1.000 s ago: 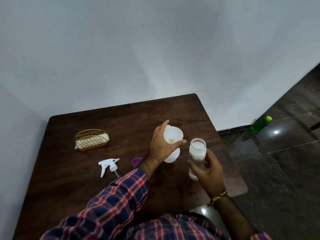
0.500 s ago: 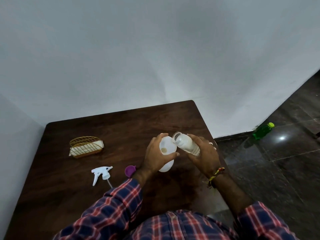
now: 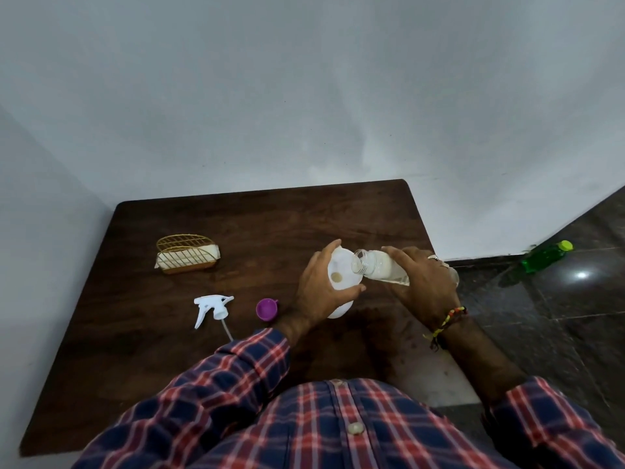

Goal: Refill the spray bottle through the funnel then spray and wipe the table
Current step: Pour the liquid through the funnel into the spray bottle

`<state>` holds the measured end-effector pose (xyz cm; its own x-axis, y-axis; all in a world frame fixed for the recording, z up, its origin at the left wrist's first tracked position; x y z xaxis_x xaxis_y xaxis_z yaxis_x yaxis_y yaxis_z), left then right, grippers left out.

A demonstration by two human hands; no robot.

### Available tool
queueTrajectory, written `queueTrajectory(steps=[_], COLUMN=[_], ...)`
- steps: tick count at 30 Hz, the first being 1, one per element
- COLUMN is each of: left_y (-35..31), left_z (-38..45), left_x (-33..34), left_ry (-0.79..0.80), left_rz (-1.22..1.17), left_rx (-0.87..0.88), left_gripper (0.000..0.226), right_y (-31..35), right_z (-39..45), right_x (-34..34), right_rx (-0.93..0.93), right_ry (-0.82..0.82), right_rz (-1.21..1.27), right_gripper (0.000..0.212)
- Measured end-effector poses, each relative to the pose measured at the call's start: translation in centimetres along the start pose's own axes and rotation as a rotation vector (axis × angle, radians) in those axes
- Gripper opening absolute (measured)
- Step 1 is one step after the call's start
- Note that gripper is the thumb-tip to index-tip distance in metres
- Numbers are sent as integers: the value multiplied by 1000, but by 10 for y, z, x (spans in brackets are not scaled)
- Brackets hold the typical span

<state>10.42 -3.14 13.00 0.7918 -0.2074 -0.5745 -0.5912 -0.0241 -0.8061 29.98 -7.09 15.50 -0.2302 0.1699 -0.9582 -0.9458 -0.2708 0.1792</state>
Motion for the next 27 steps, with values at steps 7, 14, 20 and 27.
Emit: queueTrajectory(steps=[7,14,20,27], left_y=[1,3,2,1], left_z=[1,3,5,5], left_x=[1,3,4,4], left_ry=[0,1,-7,-7], left_rz=[9,24,37,53], left_rx=[-3,-7,7,16], left_gripper=[93,94,92,91], right_y=[-1,-1,1,0], right_z=[4,7,8,11], right_x=[1,-4,-5,-8], right_rx=[-28,-71,-74,-82], right_ry=[48,33,35,44], right_rz=[3,-44,-39,-65], right_gripper=[67,68,66,67])
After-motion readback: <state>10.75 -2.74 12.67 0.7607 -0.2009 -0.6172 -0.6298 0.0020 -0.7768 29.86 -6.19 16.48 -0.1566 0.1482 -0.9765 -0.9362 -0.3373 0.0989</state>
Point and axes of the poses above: each hand's wrist, its own z-axis towards the middle knuckle, its own x-axis out of the palm, y = z × x, the point moved 5 cm from there along z, towards the middle knuckle, and after that the axes turned 12 degrees about -x, right-handed, at the moved point
